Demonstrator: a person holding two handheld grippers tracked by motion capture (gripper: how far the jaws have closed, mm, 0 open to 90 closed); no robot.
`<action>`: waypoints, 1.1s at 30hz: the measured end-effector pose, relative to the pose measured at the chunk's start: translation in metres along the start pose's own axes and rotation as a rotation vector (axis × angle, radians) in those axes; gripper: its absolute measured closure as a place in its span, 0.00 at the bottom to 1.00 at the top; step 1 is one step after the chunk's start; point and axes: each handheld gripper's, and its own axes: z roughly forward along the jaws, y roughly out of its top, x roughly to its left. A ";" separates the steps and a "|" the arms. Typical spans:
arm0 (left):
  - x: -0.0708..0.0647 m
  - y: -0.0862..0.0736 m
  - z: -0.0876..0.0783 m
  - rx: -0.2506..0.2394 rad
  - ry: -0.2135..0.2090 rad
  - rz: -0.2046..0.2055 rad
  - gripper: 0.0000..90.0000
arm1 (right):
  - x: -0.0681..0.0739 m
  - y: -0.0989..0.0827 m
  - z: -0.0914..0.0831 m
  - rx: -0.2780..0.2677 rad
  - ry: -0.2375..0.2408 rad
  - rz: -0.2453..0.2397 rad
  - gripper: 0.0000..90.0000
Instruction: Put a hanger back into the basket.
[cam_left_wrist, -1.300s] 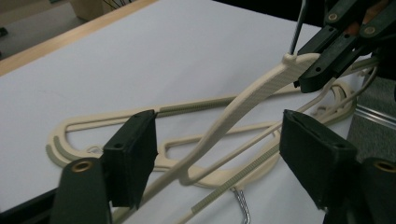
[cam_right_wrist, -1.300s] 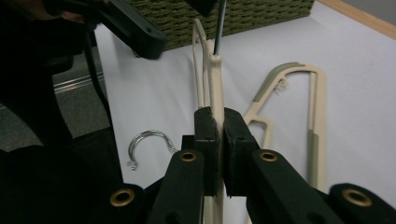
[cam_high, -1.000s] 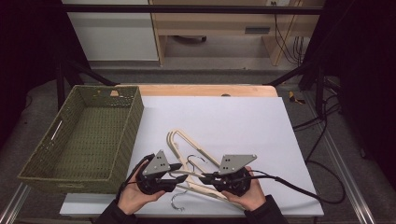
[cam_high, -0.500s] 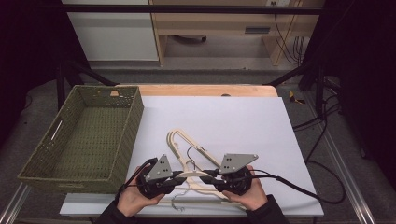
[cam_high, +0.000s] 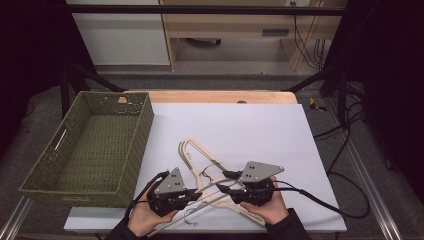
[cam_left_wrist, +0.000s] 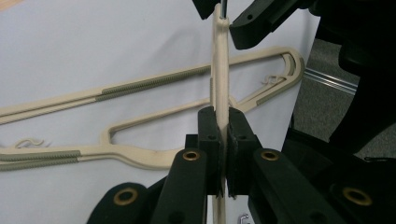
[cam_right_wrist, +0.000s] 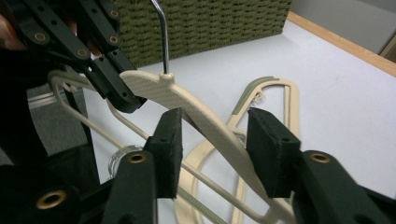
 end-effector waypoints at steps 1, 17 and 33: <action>0.000 0.000 -0.001 0.000 0.005 -0.001 0.96 | 0.000 0.000 -0.002 -0.008 -0.014 0.001 0.55; 0.012 0.004 -0.033 -0.106 0.145 -0.100 0.96 | -0.034 -0.024 -0.049 -0.114 -0.204 0.166 0.17; 0.026 0.031 -0.093 -0.183 0.227 -0.089 0.96 | -0.051 -0.045 -0.068 -0.117 -0.292 0.239 0.09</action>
